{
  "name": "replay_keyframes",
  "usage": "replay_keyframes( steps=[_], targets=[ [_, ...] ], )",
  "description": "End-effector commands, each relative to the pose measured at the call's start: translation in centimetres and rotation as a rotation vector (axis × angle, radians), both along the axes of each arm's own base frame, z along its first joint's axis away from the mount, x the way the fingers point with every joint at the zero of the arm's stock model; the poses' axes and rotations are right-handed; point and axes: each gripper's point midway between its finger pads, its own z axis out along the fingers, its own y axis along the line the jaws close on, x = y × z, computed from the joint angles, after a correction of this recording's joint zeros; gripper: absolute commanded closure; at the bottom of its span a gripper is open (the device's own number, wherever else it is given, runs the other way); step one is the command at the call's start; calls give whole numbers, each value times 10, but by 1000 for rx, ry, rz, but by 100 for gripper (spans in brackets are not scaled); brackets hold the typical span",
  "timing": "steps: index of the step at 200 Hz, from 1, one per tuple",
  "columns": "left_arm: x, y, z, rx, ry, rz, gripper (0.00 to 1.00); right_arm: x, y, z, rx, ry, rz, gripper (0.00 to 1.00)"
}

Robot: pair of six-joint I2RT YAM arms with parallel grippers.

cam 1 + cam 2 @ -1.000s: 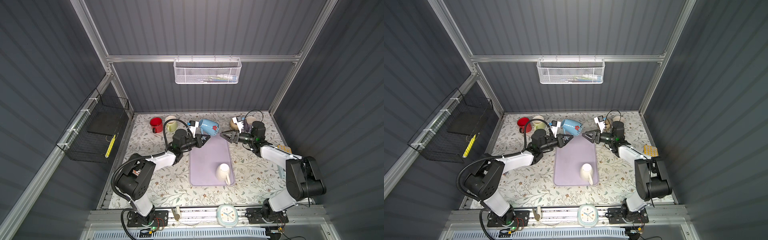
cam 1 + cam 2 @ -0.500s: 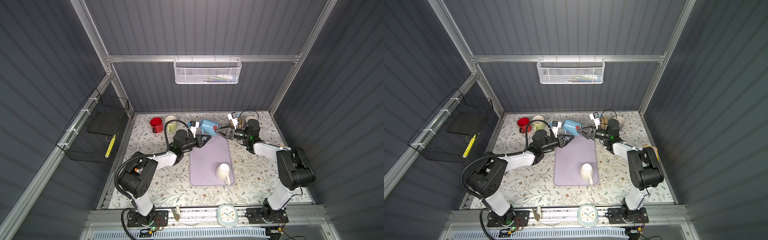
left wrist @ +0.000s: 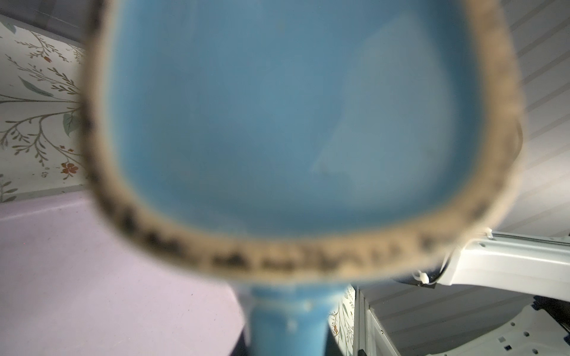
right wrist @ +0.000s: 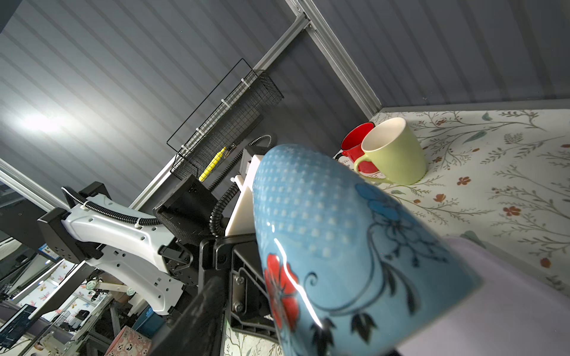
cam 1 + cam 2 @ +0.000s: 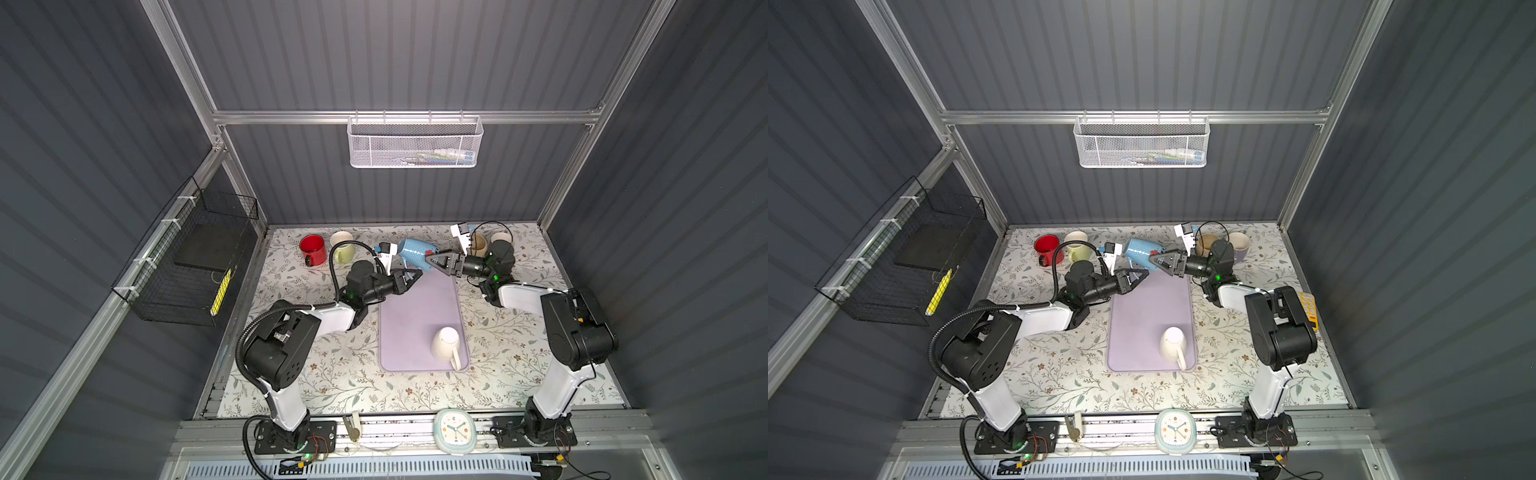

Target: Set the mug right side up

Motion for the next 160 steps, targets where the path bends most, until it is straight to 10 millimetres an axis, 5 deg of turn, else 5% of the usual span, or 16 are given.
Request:
replay_keyframes(
  steps=[1, 122, 160],
  targets=[
    [1, 2, 22, -50, -86, -4, 88, -3, 4, 19, 27, -71, 26, 49],
    [2, -5, 8, -33, -69, -17, 81, 2, 10, 27, 97, -25, 60, 74],
    [3, -9, 4, -21, -67, -23, 74, 3, 10, 31, 105, -17, 55, 92]
  ],
)
